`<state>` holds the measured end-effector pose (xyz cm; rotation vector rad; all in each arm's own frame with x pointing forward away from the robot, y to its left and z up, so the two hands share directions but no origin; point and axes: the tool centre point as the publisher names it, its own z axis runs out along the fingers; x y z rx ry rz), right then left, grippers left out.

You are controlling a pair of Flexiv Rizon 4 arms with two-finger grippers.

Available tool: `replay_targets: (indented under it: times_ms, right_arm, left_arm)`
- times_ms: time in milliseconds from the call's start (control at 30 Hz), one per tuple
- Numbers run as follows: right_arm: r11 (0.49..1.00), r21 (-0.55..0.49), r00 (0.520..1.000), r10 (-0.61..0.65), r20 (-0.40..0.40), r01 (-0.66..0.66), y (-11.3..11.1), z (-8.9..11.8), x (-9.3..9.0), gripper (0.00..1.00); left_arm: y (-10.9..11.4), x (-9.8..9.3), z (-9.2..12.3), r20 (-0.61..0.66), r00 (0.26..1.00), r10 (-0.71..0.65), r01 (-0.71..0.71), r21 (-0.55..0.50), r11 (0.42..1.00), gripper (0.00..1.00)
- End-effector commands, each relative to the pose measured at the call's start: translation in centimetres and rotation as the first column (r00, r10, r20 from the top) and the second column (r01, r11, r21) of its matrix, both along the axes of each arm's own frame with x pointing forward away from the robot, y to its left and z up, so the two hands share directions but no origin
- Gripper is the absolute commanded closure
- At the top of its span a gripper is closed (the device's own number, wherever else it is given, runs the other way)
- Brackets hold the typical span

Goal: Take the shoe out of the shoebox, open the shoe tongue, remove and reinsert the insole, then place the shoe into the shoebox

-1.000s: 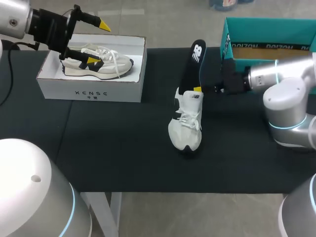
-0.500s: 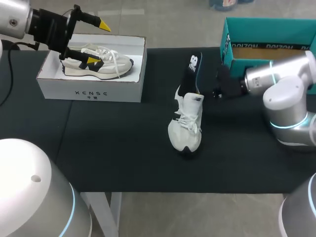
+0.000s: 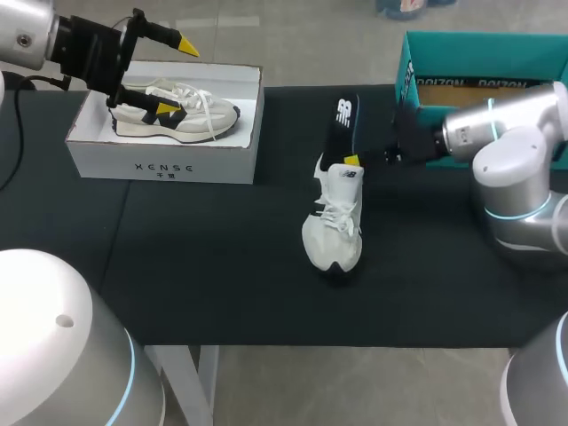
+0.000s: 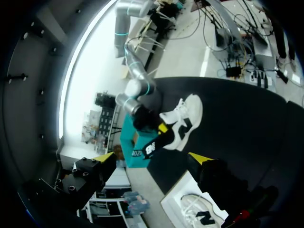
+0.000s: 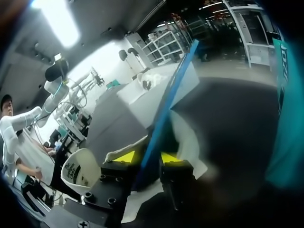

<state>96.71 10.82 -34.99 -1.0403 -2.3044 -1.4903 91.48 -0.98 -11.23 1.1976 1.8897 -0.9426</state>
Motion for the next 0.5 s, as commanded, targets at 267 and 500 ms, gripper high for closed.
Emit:
replay_targets:
  times_ms: [267, 500]
  right_arm:
    - [1.0, -0.002, 0.999, 0.005, -0.037, -0.005, 0.2, -0.7, -0.5, 1.0]
    - [1.0, 0.008, 0.996, 0.021, -0.088, -0.02, 0.8, -2.1, -3.3, 1.0]
  left_arm:
    - [0.0, -0.1, 0.0, 0.0, 1.0, 0.0, 0.0, 0.003, 1.0, 0.0]
    - [0.0, -0.1, 0.0, 0.0, 1.0, 0.0, 0.0, 0.003, 1.0, 0.0]
